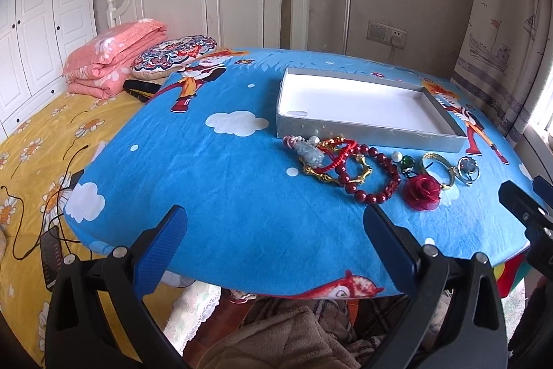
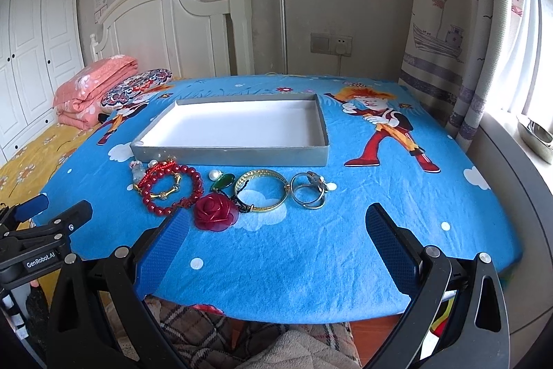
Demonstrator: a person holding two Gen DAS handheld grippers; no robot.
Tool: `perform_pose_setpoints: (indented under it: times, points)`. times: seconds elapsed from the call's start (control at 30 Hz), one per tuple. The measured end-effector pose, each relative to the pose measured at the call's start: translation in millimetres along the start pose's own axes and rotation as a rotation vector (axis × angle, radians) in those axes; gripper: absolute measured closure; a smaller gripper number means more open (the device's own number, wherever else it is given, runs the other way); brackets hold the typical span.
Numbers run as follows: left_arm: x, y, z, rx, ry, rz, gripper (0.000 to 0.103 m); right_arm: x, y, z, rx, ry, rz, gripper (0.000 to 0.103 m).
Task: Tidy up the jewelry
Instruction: 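Grasp the dark red bead bracelet with the left tool while the right tool grasps the red rose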
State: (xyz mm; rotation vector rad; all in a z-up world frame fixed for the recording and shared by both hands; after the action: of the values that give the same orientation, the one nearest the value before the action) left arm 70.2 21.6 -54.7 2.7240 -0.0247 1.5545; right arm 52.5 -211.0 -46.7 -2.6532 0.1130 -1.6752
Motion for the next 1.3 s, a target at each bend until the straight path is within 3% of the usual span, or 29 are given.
perform_pose_setpoints:
  times: [0.23,0.5,0.67,0.87,0.93,1.23,1.3]
  points:
    - [1,0,33,-0.011,-0.013,0.034,0.005,-4,0,25,0.073,-0.046,-0.015,0.009]
    - [-6,2,51,-0.028,-0.029,0.029,0.005,-15,-36,53,0.131,-0.067,-0.103,0.033]
    - [-9,-4,56,-0.024,-0.021,0.009,0.005,-22,-54,67,0.141,-0.075,-0.132,0.039]
    - [-12,-2,60,-0.078,-0.022,-0.002,0.005,-28,-66,82,0.140,-0.078,-0.183,0.050]
    - [-12,4,60,-0.095,-0.021,0.008,0.005,-28,-66,83,0.147,-0.069,-0.183,0.055]
    - [-7,45,55,-0.150,0.000,0.064,0.014,-9,-30,59,0.102,0.029,-0.090,0.055]
    - [-5,59,53,-0.159,0.017,0.094,0.022,-5,-17,51,0.080,0.050,-0.068,0.055]
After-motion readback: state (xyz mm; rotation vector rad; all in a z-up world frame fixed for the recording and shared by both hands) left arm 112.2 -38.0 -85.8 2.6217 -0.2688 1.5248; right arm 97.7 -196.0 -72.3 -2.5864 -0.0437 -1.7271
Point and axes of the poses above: each gripper's, at about its wrist camera, not at the fingertips, and z roughly the way its jaws point, y to its right, x to its top, the point moved 6 cm from there along z, roughly the way its jaws point, and after that the axes turned 9 degrees about y, right-handed, at the moved point
